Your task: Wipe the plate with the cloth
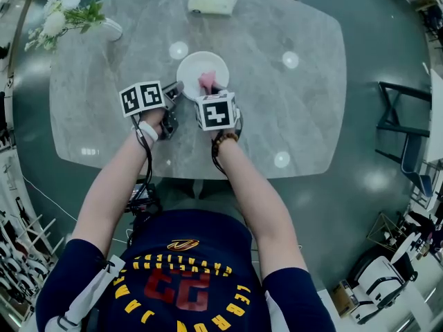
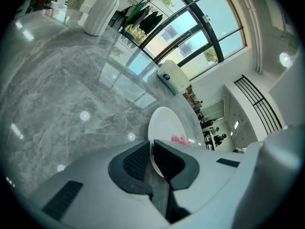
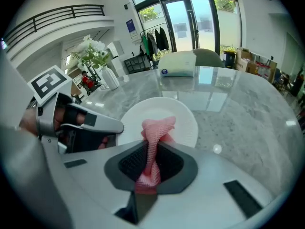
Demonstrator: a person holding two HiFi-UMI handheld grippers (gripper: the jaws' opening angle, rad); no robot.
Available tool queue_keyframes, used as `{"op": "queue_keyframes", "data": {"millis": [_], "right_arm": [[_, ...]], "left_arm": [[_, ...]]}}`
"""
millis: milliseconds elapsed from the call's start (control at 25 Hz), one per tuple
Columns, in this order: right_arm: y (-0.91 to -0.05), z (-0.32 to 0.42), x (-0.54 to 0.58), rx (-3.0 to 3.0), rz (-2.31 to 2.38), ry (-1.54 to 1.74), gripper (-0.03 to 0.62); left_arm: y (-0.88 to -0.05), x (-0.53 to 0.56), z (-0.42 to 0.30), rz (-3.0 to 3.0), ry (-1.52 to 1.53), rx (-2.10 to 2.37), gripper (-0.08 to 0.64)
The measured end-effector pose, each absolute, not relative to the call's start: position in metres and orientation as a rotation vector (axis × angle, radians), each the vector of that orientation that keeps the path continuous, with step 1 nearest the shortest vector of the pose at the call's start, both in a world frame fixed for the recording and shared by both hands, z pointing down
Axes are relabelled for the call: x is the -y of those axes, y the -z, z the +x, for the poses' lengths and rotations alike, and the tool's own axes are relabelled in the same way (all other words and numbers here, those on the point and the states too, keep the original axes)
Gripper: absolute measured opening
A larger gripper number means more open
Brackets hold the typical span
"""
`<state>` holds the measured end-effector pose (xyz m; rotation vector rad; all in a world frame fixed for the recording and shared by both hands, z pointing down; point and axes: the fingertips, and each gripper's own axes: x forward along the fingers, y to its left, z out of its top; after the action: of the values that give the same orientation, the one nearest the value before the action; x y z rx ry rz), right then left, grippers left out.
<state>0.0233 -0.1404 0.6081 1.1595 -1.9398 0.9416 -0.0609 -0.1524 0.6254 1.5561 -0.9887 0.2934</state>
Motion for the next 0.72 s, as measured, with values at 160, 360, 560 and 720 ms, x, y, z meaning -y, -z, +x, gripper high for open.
{"op": "queue_keyframes", "data": {"millis": [160, 360, 560, 720], "right_arm": [[-0.606, 0.06, 0.142, 1.904, 1.247, -0.957, 0.04], [-0.595, 0.102, 0.142, 1.849, 1.404, -1.005, 0.04], [-0.574, 0.076, 0.139, 1.953, 1.377, -1.027, 0.04], [-0.581, 0.024, 0.128, 2.014, 1.221, -1.011, 0.04]], "left_arm": [[-0.625, 0.152, -0.06, 1.563, -0.306, 0.997, 0.028], [-0.624, 0.151, -0.058, 1.554, -0.289, 1.013, 0.028], [-0.622, 0.151, -0.057, 1.555, -0.286, 1.019, 0.028], [-0.624, 0.152, -0.058, 1.552, -0.282, 1.02, 0.028]]}}
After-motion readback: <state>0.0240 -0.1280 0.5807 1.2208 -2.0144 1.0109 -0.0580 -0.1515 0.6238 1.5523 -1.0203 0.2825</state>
